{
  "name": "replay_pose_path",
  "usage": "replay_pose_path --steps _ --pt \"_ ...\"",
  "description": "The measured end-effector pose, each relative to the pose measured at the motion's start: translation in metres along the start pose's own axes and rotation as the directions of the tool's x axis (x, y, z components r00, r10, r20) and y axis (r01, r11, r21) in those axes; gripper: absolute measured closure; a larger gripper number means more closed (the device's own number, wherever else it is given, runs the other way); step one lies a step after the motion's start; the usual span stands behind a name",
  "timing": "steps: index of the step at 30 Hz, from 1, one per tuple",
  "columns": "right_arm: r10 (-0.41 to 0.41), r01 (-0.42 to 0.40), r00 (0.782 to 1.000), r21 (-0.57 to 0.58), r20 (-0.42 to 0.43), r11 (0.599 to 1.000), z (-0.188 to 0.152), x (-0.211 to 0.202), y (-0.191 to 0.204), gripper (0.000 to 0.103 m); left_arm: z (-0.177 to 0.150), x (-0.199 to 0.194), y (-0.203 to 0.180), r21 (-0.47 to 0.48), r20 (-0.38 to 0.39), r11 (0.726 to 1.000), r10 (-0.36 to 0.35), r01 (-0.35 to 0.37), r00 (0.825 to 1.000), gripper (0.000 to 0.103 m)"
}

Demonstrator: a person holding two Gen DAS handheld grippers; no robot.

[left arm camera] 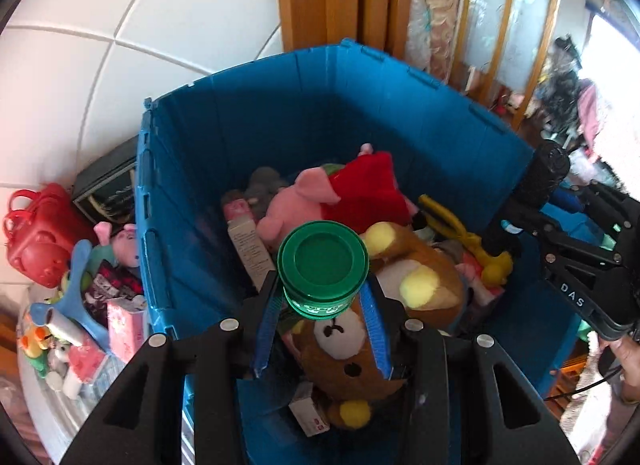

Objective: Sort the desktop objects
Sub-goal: 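Carry the green jar and black roll into the blue crate and open both tools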

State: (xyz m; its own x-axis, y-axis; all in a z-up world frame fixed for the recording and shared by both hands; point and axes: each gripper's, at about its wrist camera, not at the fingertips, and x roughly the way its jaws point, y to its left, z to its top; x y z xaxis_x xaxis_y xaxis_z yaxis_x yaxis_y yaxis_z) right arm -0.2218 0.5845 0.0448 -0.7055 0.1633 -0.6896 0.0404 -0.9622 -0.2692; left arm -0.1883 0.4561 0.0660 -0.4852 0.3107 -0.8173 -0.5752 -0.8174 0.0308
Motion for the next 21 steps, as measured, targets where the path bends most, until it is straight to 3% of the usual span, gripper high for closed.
replay_pose_path --steps 7,16,17,19,21 --pt "0.012 -0.013 0.999 -0.015 -0.033 1.0 -0.011 0.024 -0.008 0.068 -0.001 0.009 0.003 -0.02 -0.031 0.999 0.033 -0.034 0.999 0.063" --pt "0.045 -0.045 0.998 -0.011 -0.051 0.999 -0.008 0.024 -0.01 0.068 -0.001 0.02 0.01 -0.038 -0.085 0.997 0.062 -0.066 0.994 0.063" --pt "0.044 -0.045 0.998 -0.009 -0.054 0.999 -0.008 0.024 -0.01 0.068 -0.001 0.021 0.01 -0.037 -0.089 0.997 0.066 -0.069 0.994 0.06" --pt "0.041 -0.041 0.998 -0.003 -0.05 0.999 -0.008 0.023 -0.01 0.065 -0.002 0.02 0.011 -0.04 -0.078 0.996 0.073 -0.077 0.994 0.045" --pt "0.018 -0.018 0.999 -0.003 -0.042 1.0 -0.007 0.02 -0.009 0.051 -0.003 0.017 0.01 -0.032 -0.06 0.996 0.084 -0.086 0.995 0.039"
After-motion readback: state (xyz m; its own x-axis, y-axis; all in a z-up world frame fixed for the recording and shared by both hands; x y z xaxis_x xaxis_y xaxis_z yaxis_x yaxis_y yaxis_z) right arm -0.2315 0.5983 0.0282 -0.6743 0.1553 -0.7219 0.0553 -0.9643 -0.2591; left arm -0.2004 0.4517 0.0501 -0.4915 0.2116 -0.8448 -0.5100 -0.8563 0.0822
